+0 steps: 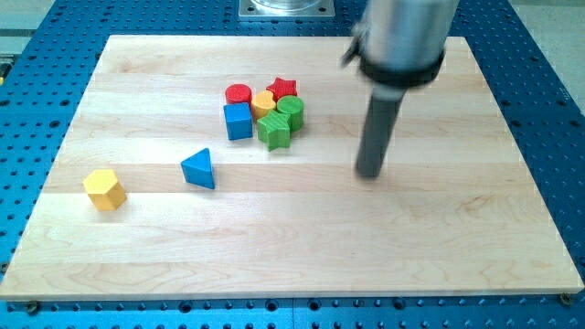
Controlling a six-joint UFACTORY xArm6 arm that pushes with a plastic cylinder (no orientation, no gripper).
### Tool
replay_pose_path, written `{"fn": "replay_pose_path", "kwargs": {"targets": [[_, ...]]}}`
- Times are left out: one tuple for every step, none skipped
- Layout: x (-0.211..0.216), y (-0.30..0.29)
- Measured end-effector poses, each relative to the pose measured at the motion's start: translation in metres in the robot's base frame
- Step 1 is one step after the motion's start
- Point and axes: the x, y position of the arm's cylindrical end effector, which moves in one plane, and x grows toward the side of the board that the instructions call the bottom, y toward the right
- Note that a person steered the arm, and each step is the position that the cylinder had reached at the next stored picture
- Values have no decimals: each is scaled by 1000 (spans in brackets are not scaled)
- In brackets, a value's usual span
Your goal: Slide the blue triangle into the group of blocks
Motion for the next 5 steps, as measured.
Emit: {"fn": "replay_pose_path", "kwargs": {"targets": [[4,-122],[11,-210],[-22,-195],[-57,-152],[-34,-174]]}}
